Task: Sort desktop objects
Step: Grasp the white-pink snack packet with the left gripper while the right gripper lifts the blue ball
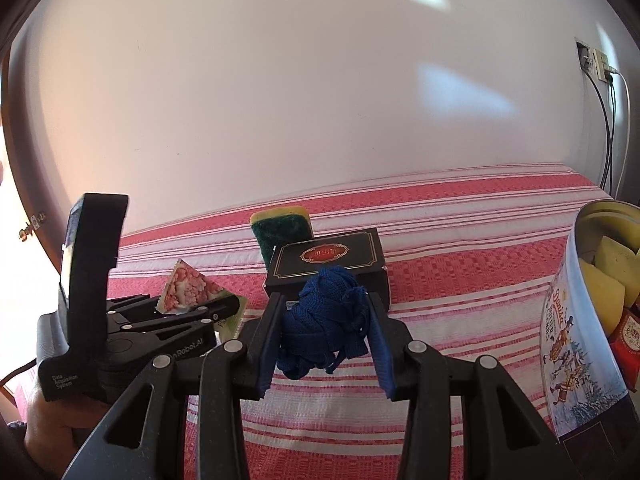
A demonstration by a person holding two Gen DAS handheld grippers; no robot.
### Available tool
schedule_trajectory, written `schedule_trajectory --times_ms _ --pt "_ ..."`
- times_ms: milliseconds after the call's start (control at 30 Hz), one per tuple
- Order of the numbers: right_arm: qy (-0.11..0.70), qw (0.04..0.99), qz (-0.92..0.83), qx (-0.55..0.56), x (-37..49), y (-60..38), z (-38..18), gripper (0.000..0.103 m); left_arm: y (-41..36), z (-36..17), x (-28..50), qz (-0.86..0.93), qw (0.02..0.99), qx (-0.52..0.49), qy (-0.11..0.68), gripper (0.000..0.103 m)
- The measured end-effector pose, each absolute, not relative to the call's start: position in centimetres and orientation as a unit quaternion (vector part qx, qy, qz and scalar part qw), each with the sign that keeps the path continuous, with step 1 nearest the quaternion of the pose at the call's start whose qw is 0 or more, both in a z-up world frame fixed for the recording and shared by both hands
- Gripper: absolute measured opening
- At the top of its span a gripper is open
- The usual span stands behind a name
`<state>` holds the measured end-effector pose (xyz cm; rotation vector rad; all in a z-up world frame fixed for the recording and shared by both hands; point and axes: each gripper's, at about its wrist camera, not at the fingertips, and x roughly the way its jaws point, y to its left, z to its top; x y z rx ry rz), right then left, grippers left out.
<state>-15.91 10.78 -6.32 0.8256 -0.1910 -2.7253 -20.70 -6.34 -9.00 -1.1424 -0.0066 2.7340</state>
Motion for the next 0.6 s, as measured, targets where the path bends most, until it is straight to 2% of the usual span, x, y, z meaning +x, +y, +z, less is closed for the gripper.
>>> schedule_trajectory --times_ms 33,167,600 --pt "-0.067 0.143 -0.946 0.282 -15.8 10.8 -6.2 0.043 -6.5 -8.5 -20.1 0.926 0.094 -0.365 -0.007 0.019" --pt "-0.057 0.136 -0.958 0.247 -14.8 10.9 -5.4 0.043 -6.6 -6.9 -17.6 0.953 0.08 -0.293 0.004 0.019" --pt "-0.067 0.102 -0.974 0.189 -13.1 12.4 -4.3 0.043 -5.3 -5.8 -15.7 0.973 0.07 -0.218 0.011 0.019"
